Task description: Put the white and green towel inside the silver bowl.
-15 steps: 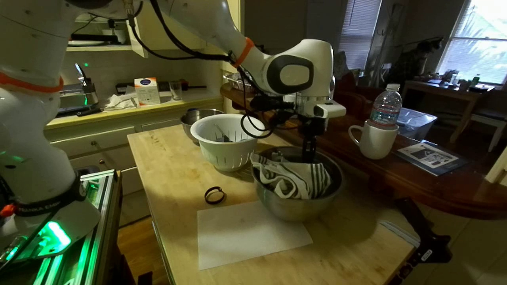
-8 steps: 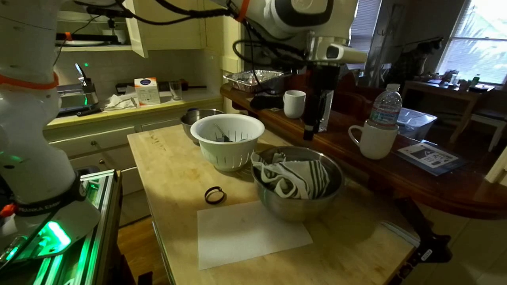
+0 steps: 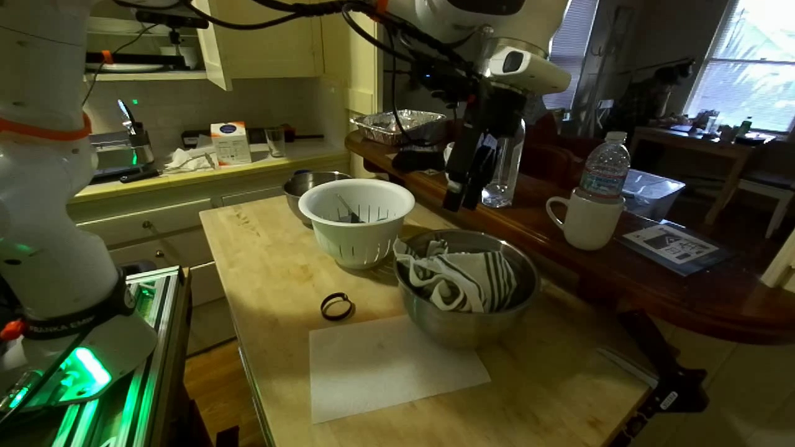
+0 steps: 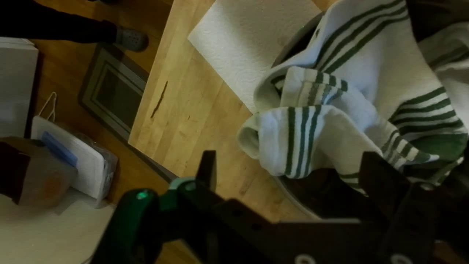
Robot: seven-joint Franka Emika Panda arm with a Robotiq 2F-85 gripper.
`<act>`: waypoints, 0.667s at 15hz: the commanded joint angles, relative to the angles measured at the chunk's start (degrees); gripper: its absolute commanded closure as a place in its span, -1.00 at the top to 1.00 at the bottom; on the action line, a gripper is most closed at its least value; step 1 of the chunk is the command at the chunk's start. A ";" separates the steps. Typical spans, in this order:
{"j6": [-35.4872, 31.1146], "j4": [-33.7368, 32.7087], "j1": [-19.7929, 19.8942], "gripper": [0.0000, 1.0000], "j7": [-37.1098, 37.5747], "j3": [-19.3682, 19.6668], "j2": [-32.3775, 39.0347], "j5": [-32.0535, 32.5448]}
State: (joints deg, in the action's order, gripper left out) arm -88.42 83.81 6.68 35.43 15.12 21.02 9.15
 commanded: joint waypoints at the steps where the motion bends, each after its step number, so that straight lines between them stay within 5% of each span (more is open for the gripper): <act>1: -9.94 7.78 1.66 1.00 2.37 -0.81 -3.56 -3.26; 6: -19.76 15.94 3.23 1.00 3.45 -0.52 -8.07 -10.00; 10: -20.76 9.84 8.99 1.00 -0.50 2.70 -2.44 -12.46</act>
State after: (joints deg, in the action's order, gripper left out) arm -108.03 95.35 12.59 35.42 16.39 16.36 -0.89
